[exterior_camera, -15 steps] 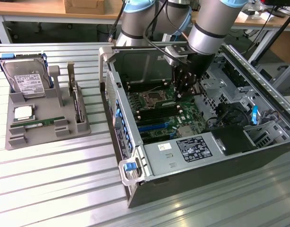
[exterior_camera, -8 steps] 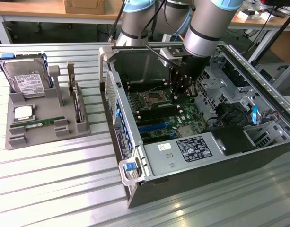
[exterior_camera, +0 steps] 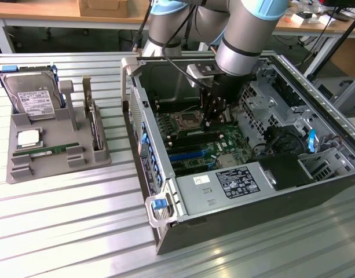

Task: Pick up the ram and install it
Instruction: 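Insert the ram into the slot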

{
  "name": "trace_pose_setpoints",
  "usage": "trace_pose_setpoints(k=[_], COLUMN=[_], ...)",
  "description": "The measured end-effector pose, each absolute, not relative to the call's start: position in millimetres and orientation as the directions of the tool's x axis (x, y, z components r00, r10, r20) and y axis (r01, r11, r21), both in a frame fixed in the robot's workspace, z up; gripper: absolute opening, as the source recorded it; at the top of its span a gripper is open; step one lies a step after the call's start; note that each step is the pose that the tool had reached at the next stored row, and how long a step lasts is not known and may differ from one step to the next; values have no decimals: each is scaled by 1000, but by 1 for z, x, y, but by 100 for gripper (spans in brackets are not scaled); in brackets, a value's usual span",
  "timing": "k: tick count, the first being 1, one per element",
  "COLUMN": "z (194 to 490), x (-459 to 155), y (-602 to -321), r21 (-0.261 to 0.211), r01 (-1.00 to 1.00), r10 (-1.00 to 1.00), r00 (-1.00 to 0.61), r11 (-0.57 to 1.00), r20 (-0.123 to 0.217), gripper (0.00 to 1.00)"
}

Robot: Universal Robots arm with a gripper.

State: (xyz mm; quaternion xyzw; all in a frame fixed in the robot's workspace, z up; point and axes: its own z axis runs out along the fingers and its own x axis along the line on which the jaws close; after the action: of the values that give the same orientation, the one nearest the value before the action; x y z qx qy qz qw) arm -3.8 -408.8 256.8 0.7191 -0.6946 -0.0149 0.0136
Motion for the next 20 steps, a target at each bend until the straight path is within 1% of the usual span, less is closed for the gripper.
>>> trace_pose_setpoints(k=[4,7,13,20], z=[250,246,237,235], x=[-8,-8,-8,-13], y=[-409,-409,-408,-406], r21=[40,40,41,40], r01=[-999,-999,-999,-999], r10=[-1000,-1000,-1000,-1000], r00=[26,2,1,2], r11=[-26,-1,-1,-1], r20=[5,6,6,6], gripper=[12,12,12,12])
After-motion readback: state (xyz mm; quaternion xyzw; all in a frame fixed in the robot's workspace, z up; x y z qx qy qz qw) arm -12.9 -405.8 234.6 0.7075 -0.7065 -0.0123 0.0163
